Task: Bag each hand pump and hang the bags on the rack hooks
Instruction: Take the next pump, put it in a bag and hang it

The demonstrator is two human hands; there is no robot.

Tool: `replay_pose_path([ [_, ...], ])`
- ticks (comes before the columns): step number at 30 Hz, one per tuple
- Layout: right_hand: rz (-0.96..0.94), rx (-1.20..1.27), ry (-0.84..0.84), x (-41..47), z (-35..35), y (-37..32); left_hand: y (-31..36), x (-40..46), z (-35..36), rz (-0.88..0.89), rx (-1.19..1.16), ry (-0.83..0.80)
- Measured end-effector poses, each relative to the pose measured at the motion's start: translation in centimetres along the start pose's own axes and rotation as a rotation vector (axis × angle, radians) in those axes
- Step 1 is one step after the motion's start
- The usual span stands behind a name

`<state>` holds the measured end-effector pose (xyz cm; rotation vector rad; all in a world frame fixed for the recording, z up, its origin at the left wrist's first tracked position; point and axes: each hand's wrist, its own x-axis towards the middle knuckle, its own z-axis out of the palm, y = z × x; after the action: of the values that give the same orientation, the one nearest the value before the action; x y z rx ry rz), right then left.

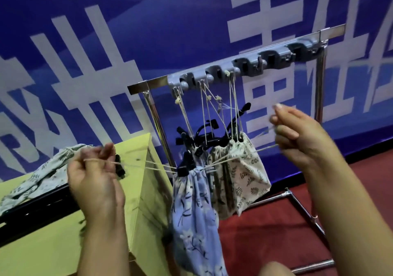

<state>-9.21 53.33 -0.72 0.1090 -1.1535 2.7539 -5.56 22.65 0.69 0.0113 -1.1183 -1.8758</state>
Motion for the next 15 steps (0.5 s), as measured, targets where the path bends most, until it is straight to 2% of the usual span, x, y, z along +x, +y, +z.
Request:
replay_pose_path([
  [3,0.078,0.076,-0.141,-0.3,4.5,-0.6,1.0,-1.2,4.0,-0.015,0.043,-0.184],
  [7,-0.051,0.107,-0.321,-0.7,11.1,-1.7,1.5,-0.9,9.5,-0.008,0.119,-0.377],
  [11,-0.17,-0.177,-0.408,0.3,15.7,-2.5,2.1,-0.5,14.6,-0.135,0.245,-0.661],
  [15,-0.357,-0.526,-0.36,2.3,17.5,-3.7,3.2,-0.2,17.6,-0.302,0.312,-0.76],
])
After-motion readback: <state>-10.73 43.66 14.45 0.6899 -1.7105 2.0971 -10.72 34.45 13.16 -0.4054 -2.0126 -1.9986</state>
